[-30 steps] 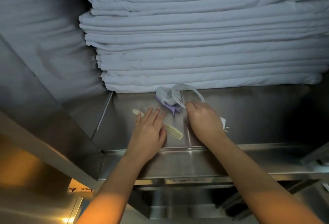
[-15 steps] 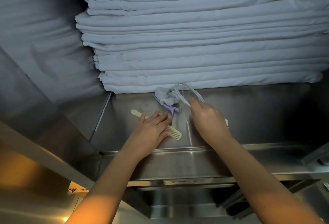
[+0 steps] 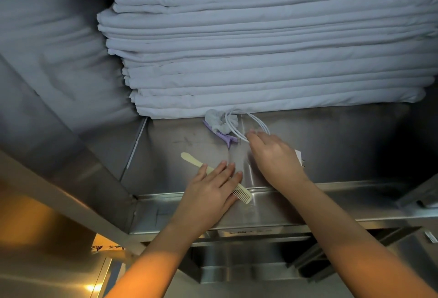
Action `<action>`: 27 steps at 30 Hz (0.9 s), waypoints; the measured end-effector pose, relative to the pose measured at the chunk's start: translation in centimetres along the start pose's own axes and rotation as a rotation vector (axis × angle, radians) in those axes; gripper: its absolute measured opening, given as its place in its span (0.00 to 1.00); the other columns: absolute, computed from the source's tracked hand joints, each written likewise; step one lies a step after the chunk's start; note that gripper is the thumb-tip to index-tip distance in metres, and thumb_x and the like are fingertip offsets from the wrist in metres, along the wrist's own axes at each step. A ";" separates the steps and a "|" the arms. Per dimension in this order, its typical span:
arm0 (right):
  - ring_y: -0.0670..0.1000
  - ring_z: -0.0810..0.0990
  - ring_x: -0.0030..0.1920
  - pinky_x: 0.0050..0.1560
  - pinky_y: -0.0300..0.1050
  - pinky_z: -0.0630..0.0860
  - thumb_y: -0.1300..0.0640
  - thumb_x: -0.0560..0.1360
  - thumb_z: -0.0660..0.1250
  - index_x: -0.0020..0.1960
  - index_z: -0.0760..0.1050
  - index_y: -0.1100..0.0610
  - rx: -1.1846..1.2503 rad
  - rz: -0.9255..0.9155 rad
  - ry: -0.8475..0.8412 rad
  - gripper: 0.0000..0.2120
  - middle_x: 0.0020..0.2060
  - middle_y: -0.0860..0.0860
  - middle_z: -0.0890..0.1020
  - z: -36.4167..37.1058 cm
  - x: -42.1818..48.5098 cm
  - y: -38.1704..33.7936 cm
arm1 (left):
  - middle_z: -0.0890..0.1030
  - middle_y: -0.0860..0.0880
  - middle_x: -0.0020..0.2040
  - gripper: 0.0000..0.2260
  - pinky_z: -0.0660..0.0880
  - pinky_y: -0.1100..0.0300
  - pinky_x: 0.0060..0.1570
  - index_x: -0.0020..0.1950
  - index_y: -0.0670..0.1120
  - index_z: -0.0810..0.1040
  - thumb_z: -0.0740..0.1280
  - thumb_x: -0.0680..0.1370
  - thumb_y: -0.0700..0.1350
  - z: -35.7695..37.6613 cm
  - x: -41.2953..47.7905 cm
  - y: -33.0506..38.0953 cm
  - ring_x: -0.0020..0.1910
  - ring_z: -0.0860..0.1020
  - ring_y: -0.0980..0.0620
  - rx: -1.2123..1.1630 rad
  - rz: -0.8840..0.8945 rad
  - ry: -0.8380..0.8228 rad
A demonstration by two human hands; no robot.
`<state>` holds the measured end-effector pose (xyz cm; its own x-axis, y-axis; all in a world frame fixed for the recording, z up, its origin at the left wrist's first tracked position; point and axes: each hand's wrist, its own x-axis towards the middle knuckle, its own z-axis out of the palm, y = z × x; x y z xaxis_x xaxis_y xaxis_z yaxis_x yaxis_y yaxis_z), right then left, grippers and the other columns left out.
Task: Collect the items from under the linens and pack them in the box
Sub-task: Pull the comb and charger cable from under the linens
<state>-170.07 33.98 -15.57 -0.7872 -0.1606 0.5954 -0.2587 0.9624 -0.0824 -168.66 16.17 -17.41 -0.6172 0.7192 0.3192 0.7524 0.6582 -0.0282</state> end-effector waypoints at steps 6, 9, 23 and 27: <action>0.58 0.83 0.36 0.33 0.45 0.79 0.73 0.55 0.76 0.43 0.80 0.67 0.015 -0.060 0.047 0.17 0.40 0.61 0.84 -0.5 -0.3 -0.2 | 0.53 0.48 0.77 0.29 0.43 0.49 0.71 0.75 0.50 0.57 0.59 0.77 0.57 0.6 1.0 -1.2 0.74 0.45 0.52 -0.062 -0.016 -0.155; 0.58 0.84 0.38 0.34 0.47 0.80 0.73 0.55 0.76 0.43 0.80 0.67 0.017 -0.075 0.054 0.17 0.41 0.62 0.84 -0.5 -0.3 -0.2 | 0.47 0.50 0.77 0.28 0.39 0.49 0.71 0.76 0.53 0.51 0.54 0.78 0.59 1.1 1.6 -1.5 0.75 0.41 0.53 -0.042 -0.026 -0.253; 0.64 0.80 0.29 0.28 0.50 0.76 0.72 0.70 0.67 0.55 0.77 0.69 0.235 0.246 0.246 0.13 0.35 0.67 0.81 -4.4 0.4 0.5 | 0.77 0.42 0.63 0.18 0.74 0.51 0.58 0.66 0.41 0.72 0.58 0.76 0.40 -2.8 2.7 -0.3 0.61 0.75 0.43 -0.385 0.041 0.354; 0.61 0.81 0.43 0.44 0.48 0.73 0.64 0.78 0.61 0.55 0.78 0.62 0.573 0.491 0.260 0.09 0.42 0.62 0.83 -5.6 0.7 0.9 | 0.79 0.52 0.59 0.15 0.70 0.71 0.54 0.66 0.49 0.70 0.55 0.80 0.42 -5.6 4.2 0.7 0.58 0.77 0.58 -1.075 -0.234 0.575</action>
<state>-167.74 35.95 -10.73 -0.7483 0.3763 0.5463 -0.2196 0.6367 -0.7392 -169.47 18.40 -10.83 -0.7756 0.2284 0.5884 0.6122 0.0457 0.7894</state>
